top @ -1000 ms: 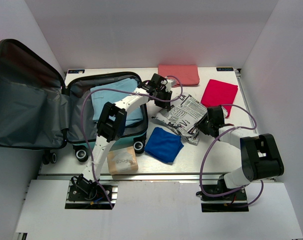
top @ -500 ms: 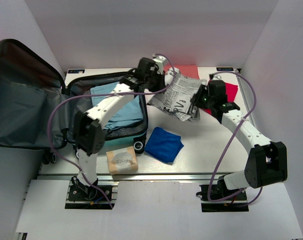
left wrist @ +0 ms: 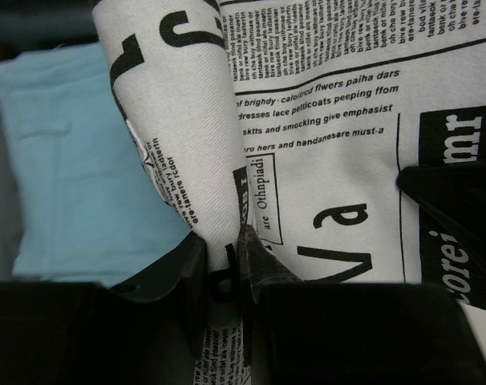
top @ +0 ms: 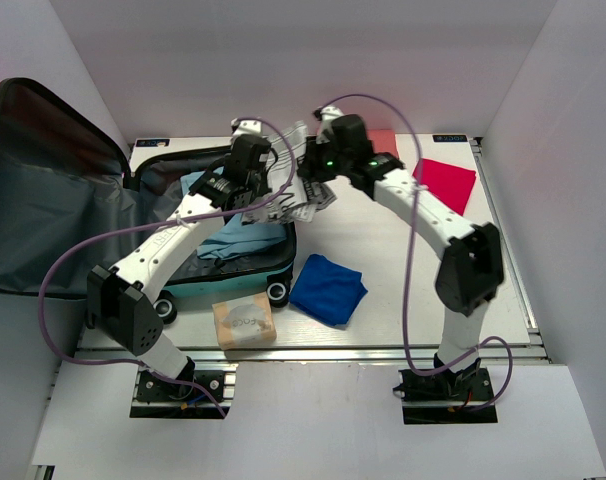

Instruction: Pack the luggage

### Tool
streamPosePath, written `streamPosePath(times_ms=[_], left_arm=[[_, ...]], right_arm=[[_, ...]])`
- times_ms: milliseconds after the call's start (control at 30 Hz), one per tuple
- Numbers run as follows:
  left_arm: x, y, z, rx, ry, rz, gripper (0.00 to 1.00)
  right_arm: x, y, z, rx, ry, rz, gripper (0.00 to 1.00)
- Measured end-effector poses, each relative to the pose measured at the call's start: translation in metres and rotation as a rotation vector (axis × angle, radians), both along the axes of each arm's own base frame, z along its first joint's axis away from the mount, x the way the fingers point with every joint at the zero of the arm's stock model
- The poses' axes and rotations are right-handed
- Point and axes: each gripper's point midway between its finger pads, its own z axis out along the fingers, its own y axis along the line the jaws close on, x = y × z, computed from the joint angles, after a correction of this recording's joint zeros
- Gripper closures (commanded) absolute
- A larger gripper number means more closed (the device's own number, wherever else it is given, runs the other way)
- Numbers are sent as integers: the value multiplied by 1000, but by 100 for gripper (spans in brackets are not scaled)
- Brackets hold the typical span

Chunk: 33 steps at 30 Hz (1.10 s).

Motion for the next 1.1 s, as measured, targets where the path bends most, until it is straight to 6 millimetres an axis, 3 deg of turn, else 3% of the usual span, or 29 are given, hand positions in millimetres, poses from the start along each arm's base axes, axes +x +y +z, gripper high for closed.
streamPosePath(times_ms=[200,400,600,733,1100], left_arm=[[-22,73,-32,100,49,226,100],[-26,119,-42,147,38,320,100],[-11,141,-44,147,19,339,100],[-9,150,-56,132,33,349,100],[-9,167,-95,100,132,361,100]], right_arm=[[-4,72,-44,-70,48,134,100],[-12,107,-61,-89,46,163,100],[-2,113,-60,-82,35,93,100],[2,111,-67,-87,48,56,100],[1,118,-120,-114,150,49,100]])
